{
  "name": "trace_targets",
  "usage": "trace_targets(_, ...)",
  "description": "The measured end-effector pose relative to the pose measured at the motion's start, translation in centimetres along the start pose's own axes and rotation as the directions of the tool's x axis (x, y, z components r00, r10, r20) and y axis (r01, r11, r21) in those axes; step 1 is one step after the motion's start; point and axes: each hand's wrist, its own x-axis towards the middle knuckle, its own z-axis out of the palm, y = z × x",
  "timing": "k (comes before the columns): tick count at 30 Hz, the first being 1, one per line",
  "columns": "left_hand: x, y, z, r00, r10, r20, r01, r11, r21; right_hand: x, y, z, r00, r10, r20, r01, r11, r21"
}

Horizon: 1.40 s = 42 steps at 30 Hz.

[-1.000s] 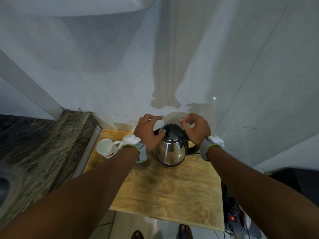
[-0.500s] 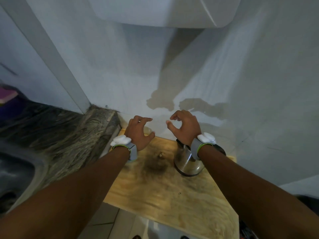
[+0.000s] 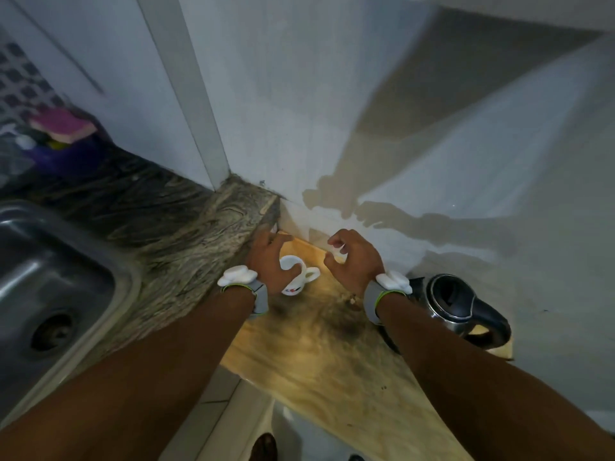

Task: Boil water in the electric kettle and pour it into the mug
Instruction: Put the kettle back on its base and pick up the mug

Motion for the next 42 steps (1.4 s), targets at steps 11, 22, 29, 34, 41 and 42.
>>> trace_targets(11, 1.0, -5.7, 4.8, 0.986, -0.111, 0.121, 0.119, 0.991, -0.065, 1.0, 1.7, 7.0, 0.963, 0.136, 0.231, -0.111, 0.987, -0.117)
trace_targets(22, 3.4, -8.4, 7.7, 0.961, -0.145, 0.237, 0.167, 0.983, -0.079, 1.9, 3.8, 10.7, 0.927, 0.178, 0.330, -0.128, 0.978, -0.167)
trace_targets(29, 3.8, -8.4, 7.5, 0.974, -0.110, 0.200, 0.127, 0.989, -0.075, 2.4, 4.0, 11.2, 0.920, 0.209, 0.331, -0.156, 0.971, -0.181)
trace_targets(34, 3.4, -7.4, 7.2, 0.974, -0.088, 0.207, 0.103, 0.993, -0.062, 1.5, 4.1, 10.6, 0.912, 0.266, 0.313, -0.224, 0.961, -0.164)
trace_targets(41, 1.9, -5.2, 6.8, 0.965, -0.031, 0.261, 0.046, 0.997, -0.055, -1.5, 4.3, 8.7, 0.905, 0.340, 0.257, -0.314, 0.940, -0.137)
trace_targets(42, 1.5, -4.7, 6.7, 0.963, -0.015, 0.270, 0.030, 0.998, -0.053, -2.2, 4.2, 8.3, 0.907, 0.339, 0.249, -0.314, 0.940, -0.134)
